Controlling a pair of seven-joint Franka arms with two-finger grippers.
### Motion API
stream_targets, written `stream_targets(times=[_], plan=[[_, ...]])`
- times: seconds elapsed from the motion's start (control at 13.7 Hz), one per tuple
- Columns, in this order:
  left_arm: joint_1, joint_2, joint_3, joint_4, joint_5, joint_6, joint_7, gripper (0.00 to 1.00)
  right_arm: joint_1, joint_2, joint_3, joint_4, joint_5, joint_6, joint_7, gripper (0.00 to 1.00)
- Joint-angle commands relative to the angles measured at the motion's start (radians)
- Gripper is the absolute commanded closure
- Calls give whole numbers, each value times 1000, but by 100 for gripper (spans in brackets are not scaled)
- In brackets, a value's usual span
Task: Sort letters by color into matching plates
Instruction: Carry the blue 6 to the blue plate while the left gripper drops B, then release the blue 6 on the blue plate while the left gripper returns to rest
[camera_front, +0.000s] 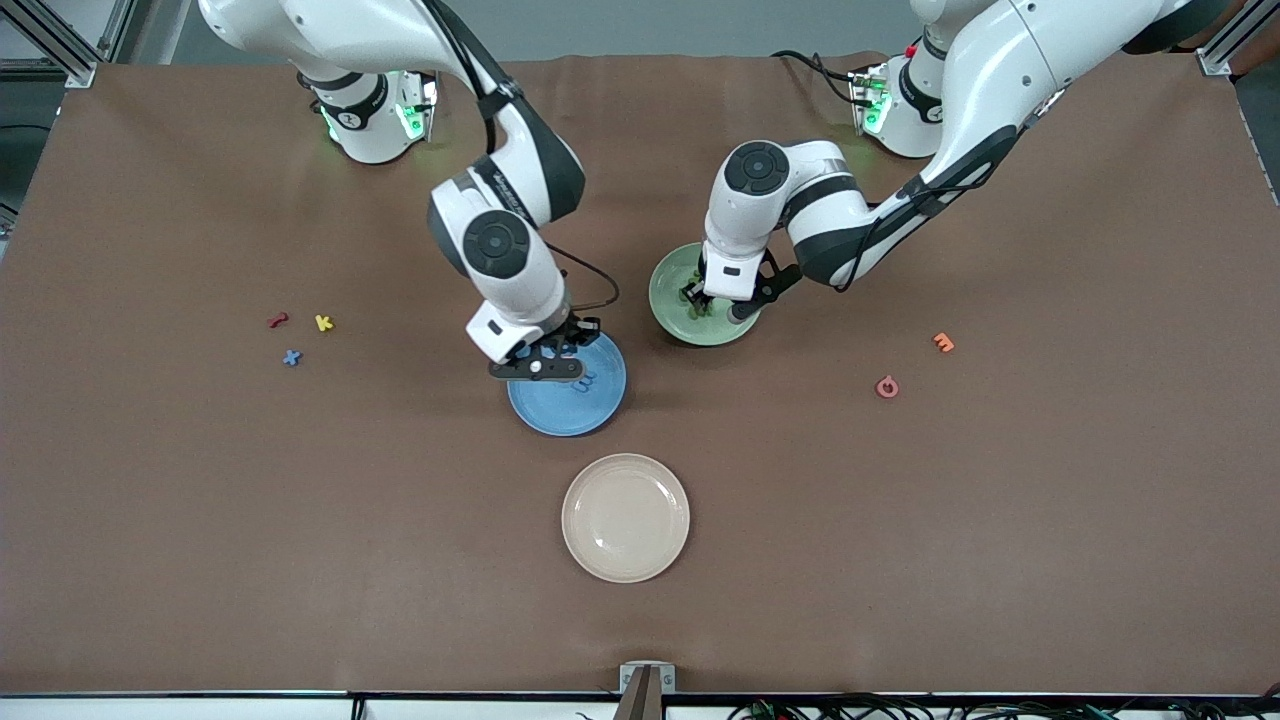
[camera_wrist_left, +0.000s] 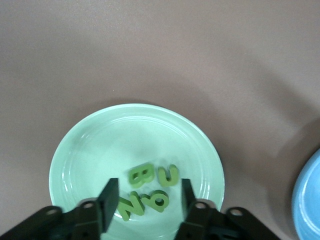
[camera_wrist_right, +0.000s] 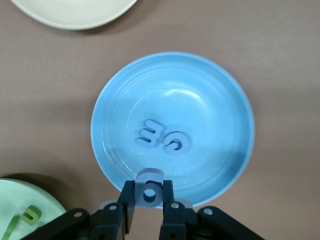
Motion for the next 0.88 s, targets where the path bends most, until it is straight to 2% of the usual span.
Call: stream_targets(times=[0.0,0.15,0.37,0.58,0.66,0.73,0.8], plan=[[-5,-5,0,67,9,-13,-21,0,32,57,-14,26,19,45,-2,86],[7,-5,4,144,14,-52,5,0,46,92,-14,26,19,94,-8,86],[28,-3,42,293,9,-141,197,0,52,122,-14,26,19,130,-11,86],[88,-5,69,374,8,-152,349,0,51,123,-14,27,19,130,-16,83],[122,-6,70,385,9,-175,405,0,49,122,-14,27,19,128,-16,67],[151,-12,67,404,9,-219,486,0,48,122,-14,29,20,125,-11,8],[169,-23,67,428,8,-270,575,0,48,120,-14,27,20,114,-10,0]])
